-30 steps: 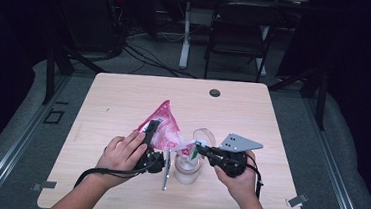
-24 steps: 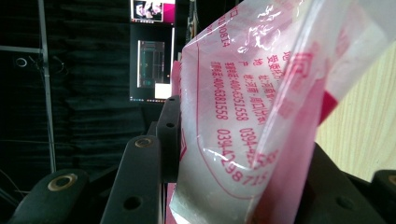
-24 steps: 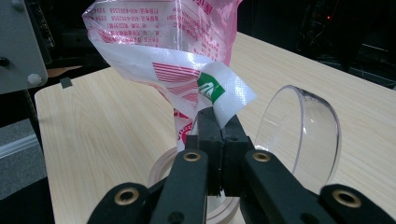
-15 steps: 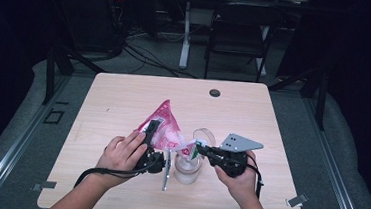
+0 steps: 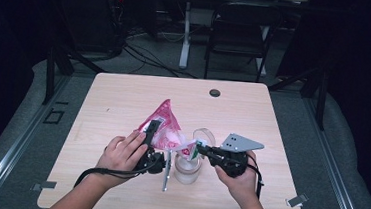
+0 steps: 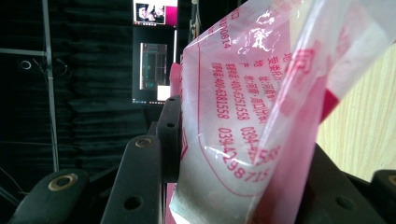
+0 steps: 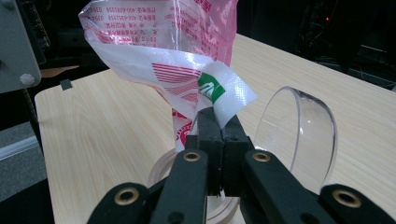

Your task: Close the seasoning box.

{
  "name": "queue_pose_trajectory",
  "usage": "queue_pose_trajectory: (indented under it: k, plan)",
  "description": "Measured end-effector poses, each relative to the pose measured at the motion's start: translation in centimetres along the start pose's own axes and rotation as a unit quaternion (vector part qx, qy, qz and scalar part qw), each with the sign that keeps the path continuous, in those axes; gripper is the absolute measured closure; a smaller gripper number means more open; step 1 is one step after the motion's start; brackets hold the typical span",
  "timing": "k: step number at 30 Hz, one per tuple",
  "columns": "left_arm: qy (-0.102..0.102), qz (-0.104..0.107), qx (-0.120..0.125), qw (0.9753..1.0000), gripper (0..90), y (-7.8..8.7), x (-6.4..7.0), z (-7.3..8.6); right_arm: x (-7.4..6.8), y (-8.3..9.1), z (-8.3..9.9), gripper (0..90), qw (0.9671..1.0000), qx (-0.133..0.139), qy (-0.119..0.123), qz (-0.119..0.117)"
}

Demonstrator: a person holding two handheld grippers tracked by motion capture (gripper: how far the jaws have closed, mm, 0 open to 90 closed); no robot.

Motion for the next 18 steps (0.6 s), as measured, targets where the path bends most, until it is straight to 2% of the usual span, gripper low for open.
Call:
queue_pose_trajectory:
  k: [9, 14, 18]
  plan:
    - [0.001, -0.004, 0.005, 1.0000, 64.1, 0.01, -0.01, -0.07, 0.01, 0.00, 0.00, 89.5, 1.0000, 0.000, 0.000, 0.000]
    - [0.004, 0.001, -0.001, 1.0000, 64.1, 0.13, 0.08, -0.02, 0.02, 0.01, 0.00, 89.5, 1.0000, 0.001, 0.000, 0.001]
    - [0.001, -0.002, 0.007, 1.0000, 64.1, 0.10, 0.04, -0.12, 0.04, 0.01, 0.02, 89.5, 1.0000, 0.000, 0.000, 0.002]
Point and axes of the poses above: each handheld gripper's, and its own axes: y roughly backward along the jaws, z roughly out of its underside, x roughly to its right, the point moved 8 cm from there along -y, roughly forward along the jaws, and after that the axes turned 4 degrees about -y, right-handed, at the moved point
